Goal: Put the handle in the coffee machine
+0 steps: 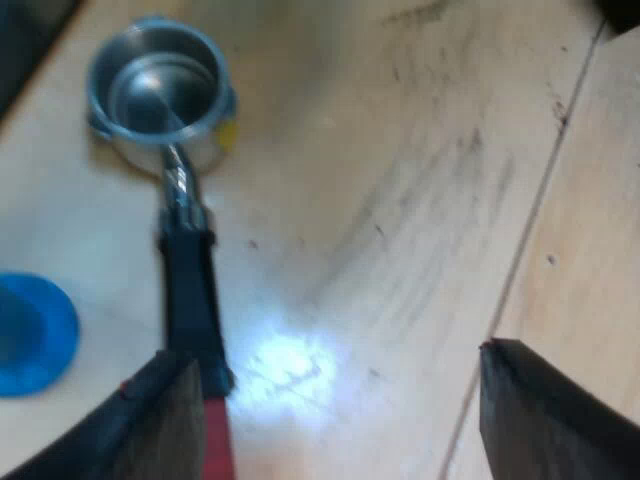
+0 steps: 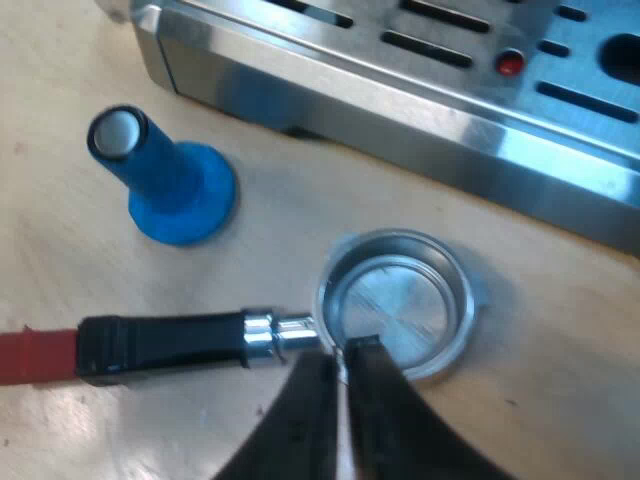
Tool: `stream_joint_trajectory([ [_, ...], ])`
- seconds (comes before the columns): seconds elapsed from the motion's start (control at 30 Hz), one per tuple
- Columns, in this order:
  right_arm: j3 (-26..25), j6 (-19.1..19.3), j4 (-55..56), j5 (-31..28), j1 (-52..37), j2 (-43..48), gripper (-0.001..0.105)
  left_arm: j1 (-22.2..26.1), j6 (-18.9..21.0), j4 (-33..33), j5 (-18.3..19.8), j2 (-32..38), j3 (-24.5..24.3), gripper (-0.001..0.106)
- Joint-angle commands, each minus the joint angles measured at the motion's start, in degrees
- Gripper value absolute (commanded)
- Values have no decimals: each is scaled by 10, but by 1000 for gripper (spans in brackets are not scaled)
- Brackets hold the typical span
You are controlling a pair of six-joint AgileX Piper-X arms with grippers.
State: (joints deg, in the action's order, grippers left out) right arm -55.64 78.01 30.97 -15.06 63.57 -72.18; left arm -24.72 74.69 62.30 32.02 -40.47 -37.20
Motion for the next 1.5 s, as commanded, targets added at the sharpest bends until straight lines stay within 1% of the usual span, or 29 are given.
stream_joint_trajectory([
  [0.03, -18, 7, 62, -10, -1, 21, 34, 0, 10, -29, -3, 4, -1, 62],
  [0.07, -27, 7, 90, -10, -1, 26, 48, 0, 13, -38, -3, 4, -1, 62],
  [0.1, -30, 7, 99, -10, -1, 27, 53, 0, 13, -40, -3, 4, -1, 62],
  [0.13, -42, 7, 126, -10, -1, 29, 70, 0, 13, -47, -3, 4, -1, 62],
  [0.17, -54, 7, 148, -9, -1, 29, 81, 0, 13, -52, -3, 4, -1, 62],
  [0.2, -57, 10, 154, -7, -1, 29, 84, 0, 13, -53, -3, 4, -1, 62],
  [0.23, -64, 18, 165, -2, -1, 29, 90, 0, 13, -55, -3, 4, -1, 62],
  [0.27, -71, 26, 173, 4, -1, 29, 93, 0, 13, -56, -3, 4, -1, 62],
  [0.4, -80, 33, 176, 16, -9, 29, 93, 0, 13, -56, -1, 4, -1, 62],
  [0.57, -81, 32, 165, 45, -54, 21, 93, 0, 13, -56, -1, 4, -1, 62],
  [0.8, -81, 33, 120, 129, -104, -26, 93, 0, 13, -56, -1, 4, -1, 62],
  [0.83, -81, 33, 111, 151, -112, -42, 93, 0, 13, -56, -1, 4, -1, 62],
  [0.93, -84, 35, 96, 162, -121, -72, 93, 0, 13, -56, -1, 4, -1, 62],
  [1.0, -86, 46, 87, 162, -121, -86, 93, 0, 13, -56, -1, 4, -1, 62],
  [1.13, -87, 48, 74, 189, -121, -119, 93, 0, 13, -56, -1, 4, -1, 62],
  [1.3, -87, 49, 61, 189, -121, -151, 93, 0, 13, -56, -1, 4, -1, 62],
  [1.5, -89, 71, 27, 189, -121, -176, 93, 0, 13, -56, -1, 4, 0, 62],
])
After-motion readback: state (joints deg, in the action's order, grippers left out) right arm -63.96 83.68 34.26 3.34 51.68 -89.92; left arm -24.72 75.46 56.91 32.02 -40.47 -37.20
